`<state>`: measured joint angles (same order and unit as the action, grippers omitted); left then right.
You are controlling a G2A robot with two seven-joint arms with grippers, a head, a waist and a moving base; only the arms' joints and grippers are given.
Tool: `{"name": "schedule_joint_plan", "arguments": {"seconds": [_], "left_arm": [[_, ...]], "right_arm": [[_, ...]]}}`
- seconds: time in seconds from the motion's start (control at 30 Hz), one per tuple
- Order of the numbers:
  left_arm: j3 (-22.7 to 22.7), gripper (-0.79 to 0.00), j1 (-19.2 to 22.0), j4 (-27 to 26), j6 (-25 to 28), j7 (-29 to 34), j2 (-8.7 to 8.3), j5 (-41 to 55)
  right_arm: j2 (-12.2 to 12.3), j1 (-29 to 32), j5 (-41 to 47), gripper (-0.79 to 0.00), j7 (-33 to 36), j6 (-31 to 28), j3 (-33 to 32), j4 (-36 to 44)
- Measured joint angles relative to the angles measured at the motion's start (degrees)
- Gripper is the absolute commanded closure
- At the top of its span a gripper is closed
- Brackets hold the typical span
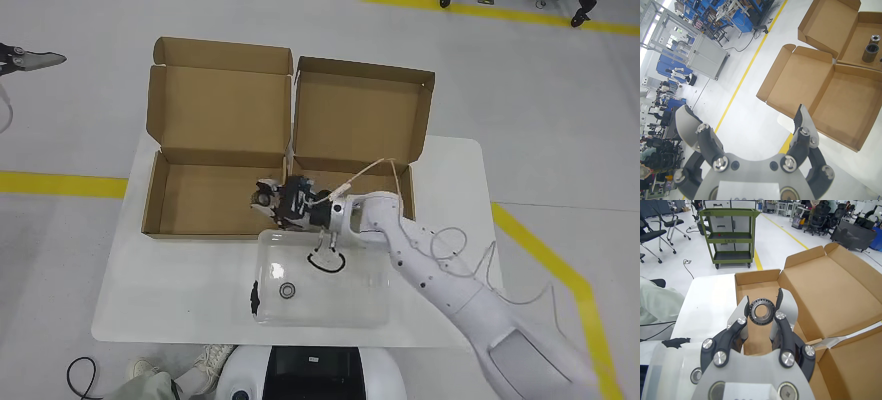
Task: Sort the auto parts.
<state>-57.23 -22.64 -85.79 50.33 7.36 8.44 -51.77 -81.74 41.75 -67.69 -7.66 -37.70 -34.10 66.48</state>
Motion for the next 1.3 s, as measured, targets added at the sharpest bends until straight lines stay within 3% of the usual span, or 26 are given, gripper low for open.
{"name": "schedule_joint_plan", "arguments": {"seconds": [0.83, 0.87, 0.9, 0.93, 1.0, 1.07, 1.3], "left_arm": [[0.0, -0.785, 0.0, 0.0, 0.0, 0.0, 0.0, 0.0], [0.0, -0.785, 0.0, 0.0, 0.0, 0.0, 0.0, 0.0], [0.0, -0.785, 0.0, 0.0, 0.0, 0.0, 0.0, 0.0], [0.0, -0.785, 0.0, 0.0, 0.0, 0.0, 0.0, 0.0], [0.0, -0.785, 0.0, 0.0, 0.0, 0.0, 0.0, 0.0], [0.0, -0.785, 0.0, 0.0, 0.0, 0.0, 0.0, 0.0], [0.0, -0.785, 0.0, 0.0, 0.0, 0.0, 0.0, 0.0]], "right_arm": [[-16.32, -11.85, 3.78, 0.0, 10.56, 5.4, 12.46, -27.7], [-16.8, -12.06, 3.78, -0.028, 10.69, 5.55, 12.6, -28.41], [-17.4, -12.33, 3.78, -0.092, 10.73, 5.66, 12.74, -29.36], [-17.83, -12.51, 3.8, -0.206, 10.69, 5.67, 12.82, -30.08], [-18.74, -12.93, 3.89, -0.311, 10.53, 5.71, 12.9, -31.73], [-19.43, -13.39, 3.97, -0.36, 10.23, 5.69, 12.85, -33.18], [-21.55, -14.34, 3.21, -0.354, 8.47, 5.21, 12.87, -37.07]]}}
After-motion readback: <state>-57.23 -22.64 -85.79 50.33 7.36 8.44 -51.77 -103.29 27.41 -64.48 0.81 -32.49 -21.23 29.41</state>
